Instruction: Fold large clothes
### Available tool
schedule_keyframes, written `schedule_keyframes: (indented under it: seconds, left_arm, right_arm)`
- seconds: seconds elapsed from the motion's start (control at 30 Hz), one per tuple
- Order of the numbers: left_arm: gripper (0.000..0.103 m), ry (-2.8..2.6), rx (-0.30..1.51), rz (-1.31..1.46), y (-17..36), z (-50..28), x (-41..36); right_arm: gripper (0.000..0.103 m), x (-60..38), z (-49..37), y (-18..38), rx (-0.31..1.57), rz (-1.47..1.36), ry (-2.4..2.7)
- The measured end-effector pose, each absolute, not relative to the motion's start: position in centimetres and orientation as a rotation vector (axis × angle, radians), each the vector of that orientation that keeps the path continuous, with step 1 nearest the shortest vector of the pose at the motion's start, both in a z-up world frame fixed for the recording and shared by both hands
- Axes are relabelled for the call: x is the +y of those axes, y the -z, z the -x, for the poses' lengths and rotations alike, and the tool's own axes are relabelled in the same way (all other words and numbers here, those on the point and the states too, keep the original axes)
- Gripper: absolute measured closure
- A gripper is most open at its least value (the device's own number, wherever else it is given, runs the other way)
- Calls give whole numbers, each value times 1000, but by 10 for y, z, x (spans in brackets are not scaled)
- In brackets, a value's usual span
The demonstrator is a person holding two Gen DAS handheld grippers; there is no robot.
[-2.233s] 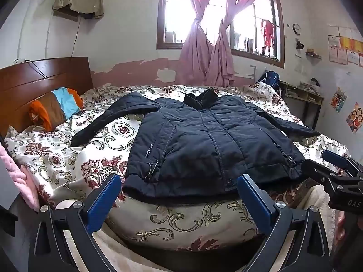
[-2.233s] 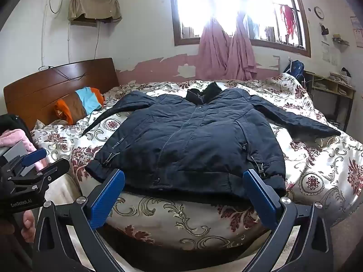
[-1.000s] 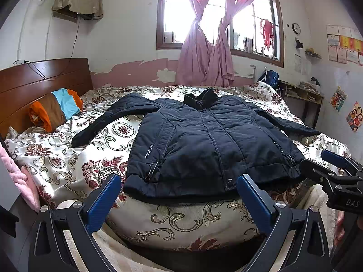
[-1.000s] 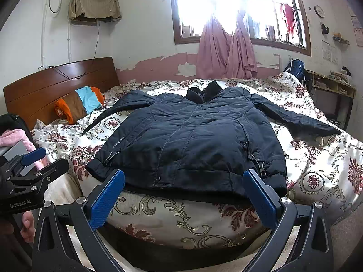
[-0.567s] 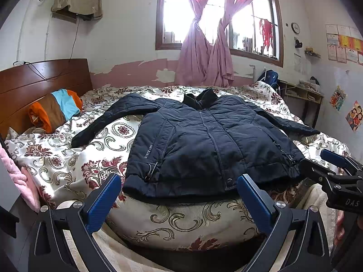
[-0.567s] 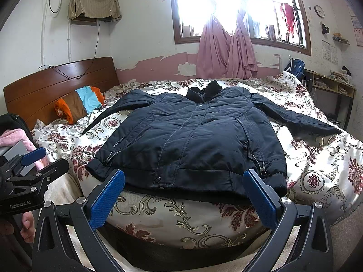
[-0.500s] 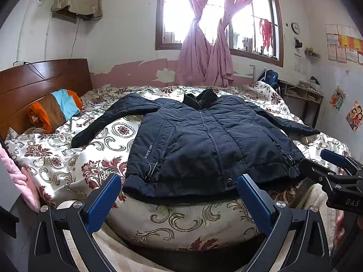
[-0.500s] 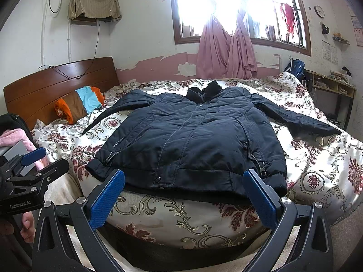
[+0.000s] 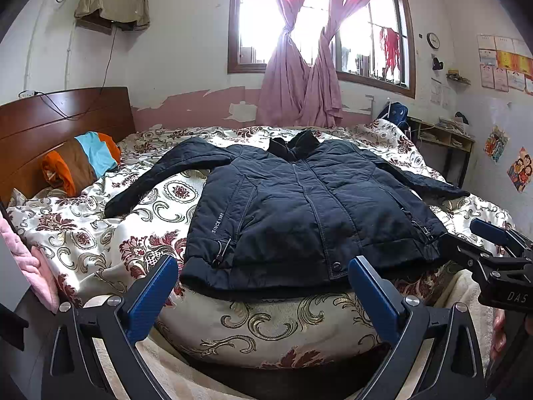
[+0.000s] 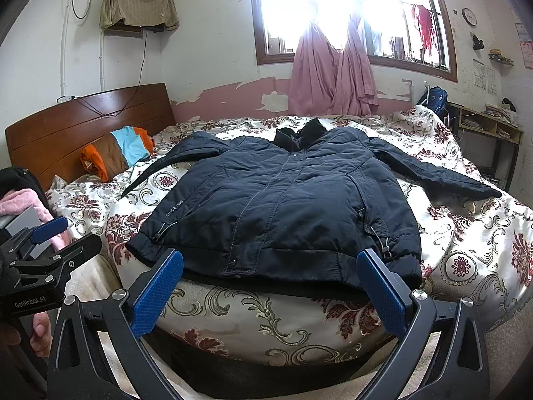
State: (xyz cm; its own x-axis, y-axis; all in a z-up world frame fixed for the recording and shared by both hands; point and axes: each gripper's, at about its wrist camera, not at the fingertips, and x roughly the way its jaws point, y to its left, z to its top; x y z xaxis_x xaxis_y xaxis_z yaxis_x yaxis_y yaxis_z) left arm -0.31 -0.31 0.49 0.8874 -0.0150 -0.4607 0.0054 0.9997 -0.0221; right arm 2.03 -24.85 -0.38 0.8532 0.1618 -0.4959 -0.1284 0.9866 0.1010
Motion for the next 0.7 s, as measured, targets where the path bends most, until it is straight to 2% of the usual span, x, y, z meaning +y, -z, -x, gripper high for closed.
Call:
schedule_keyframes:
  seconds: [0.7]
  left_arm:
    - [0, 15, 487, 17, -2, 4, -4]
  right_arm:
    - [1, -246, -21, 11, 537, -64, -148]
